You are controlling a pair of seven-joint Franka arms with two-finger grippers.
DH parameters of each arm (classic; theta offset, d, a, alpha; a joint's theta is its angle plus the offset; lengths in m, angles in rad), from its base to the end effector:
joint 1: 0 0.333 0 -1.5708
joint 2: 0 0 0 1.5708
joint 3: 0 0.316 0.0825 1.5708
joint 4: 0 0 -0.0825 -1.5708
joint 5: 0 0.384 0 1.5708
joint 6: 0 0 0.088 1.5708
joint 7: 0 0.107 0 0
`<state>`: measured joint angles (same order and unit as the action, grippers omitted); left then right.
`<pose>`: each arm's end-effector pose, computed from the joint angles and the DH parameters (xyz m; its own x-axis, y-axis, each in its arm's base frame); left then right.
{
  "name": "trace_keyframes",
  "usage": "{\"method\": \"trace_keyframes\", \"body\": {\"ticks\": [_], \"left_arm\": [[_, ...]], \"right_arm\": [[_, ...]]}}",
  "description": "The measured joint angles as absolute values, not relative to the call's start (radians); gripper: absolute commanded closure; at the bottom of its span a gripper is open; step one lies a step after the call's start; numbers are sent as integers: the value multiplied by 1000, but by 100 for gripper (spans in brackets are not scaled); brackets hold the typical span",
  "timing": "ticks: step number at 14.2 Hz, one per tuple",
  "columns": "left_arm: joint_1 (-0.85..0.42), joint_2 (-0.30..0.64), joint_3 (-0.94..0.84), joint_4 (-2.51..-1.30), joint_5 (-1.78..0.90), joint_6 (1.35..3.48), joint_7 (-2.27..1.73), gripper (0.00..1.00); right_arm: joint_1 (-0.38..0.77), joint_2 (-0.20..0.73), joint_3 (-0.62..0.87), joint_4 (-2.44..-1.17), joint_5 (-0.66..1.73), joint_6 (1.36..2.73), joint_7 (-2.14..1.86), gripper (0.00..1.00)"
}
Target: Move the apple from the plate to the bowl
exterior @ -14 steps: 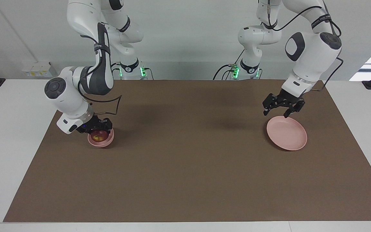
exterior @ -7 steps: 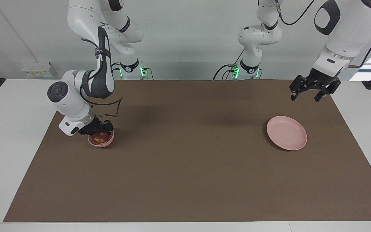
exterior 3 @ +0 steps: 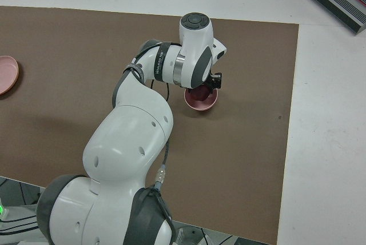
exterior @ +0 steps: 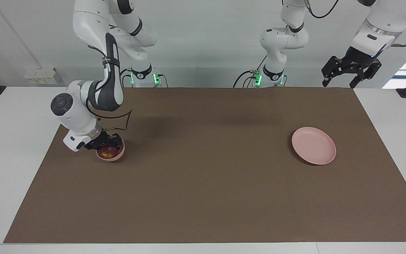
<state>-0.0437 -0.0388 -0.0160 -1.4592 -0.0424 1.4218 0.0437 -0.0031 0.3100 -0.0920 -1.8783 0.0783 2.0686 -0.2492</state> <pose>0.5244 -0.0366 0.6843 0.9940 -0.1094 0.0033 -0.1095 -0.9931 0.0412 0.6084 -0.0511 0.3377 0.9874 0.1178 -0.1058 0.1115 -0.9917 -0.0639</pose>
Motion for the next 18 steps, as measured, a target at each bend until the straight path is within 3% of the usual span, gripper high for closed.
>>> {"method": "trace_keyframes", "body": {"ticks": [3,9,11,15,16,18], "left_arm": [[-45,-57,-10,-1460,-42,1393,44,0],[-32,-55,5,-1463,-42,1393,67,0],[-22,-55,10,-1462,-41,1393,89,0],[1,-55,12,-1463,-41,1395,106,0],[2,-55,12,-1463,-41,1395,106,0],[2,-55,11,-1463,-41,1395,107,0]], "right_arm": [[-3,311,-92,-1880,78,2069,-249,96],[0,327,-89,-1883,78,2069,-247,72],[1,328,-89,-1883,78,2069,-246,46],[2,329,-89,-1883,78,2069,-245,10],[2,329,-89,-1883,78,2069,-245,3],[2,329,-89,-1883,78,2069,-245,2]]}}
